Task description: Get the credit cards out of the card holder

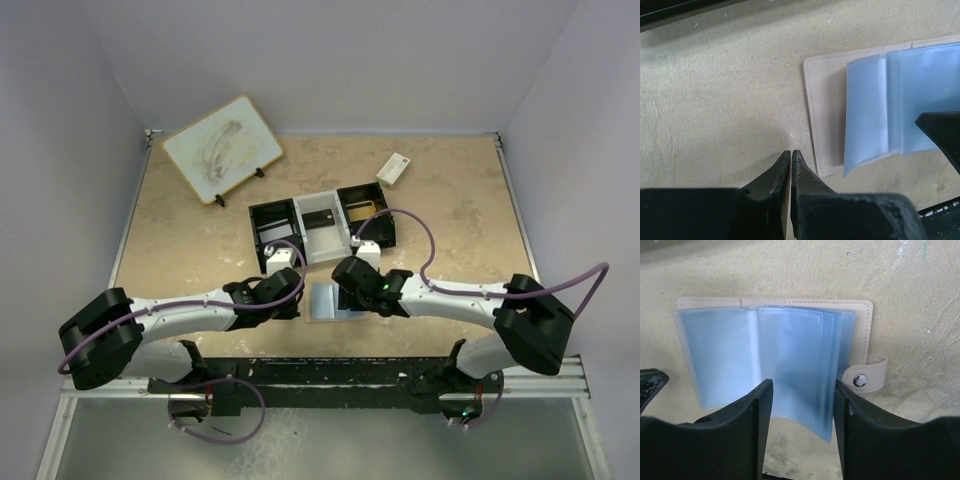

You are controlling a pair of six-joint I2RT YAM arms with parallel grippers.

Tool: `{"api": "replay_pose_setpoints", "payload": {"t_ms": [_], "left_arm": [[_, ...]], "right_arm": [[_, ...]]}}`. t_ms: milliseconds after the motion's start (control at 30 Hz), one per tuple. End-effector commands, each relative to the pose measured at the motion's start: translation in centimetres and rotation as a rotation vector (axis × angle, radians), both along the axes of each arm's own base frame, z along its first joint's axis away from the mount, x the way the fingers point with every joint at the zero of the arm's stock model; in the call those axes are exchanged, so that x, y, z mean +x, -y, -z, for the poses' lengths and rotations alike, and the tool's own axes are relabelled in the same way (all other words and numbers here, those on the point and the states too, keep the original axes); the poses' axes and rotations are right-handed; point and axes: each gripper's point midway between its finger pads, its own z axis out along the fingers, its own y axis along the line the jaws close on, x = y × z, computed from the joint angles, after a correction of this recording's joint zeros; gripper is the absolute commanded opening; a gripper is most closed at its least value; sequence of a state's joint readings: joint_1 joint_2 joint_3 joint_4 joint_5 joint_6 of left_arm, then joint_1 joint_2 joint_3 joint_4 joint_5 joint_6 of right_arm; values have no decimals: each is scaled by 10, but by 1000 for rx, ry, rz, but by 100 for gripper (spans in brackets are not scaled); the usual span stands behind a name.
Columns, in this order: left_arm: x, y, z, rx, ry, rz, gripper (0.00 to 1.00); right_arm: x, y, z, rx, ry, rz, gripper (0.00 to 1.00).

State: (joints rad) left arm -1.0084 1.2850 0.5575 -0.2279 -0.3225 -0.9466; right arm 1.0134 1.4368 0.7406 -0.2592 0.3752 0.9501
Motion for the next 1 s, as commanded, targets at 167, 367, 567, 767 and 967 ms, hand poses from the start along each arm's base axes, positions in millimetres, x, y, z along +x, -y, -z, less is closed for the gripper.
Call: {"api": "replay_pose_setpoints", "payload": {"t_ms": [167, 367, 567, 767, 967], "left_arm": [[5, 8, -9, -31, 30, 13, 0], [5, 9, -10, -31, 31, 14, 0], [6, 8, -12, -23, 35, 13, 0], [14, -2, -24, -1, 83, -26, 0], [27, -25, -57, 48, 184, -107, 0]], "right_arm": [[-1, 10, -16, 22, 33, 15, 42], [0, 16, -5, -32, 24, 17, 10], [9, 35, 17, -218, 25, 37, 0], [11, 10, -12, -88, 58, -40, 12], [24, 17, -89, 46, 240, -14, 59]]}}
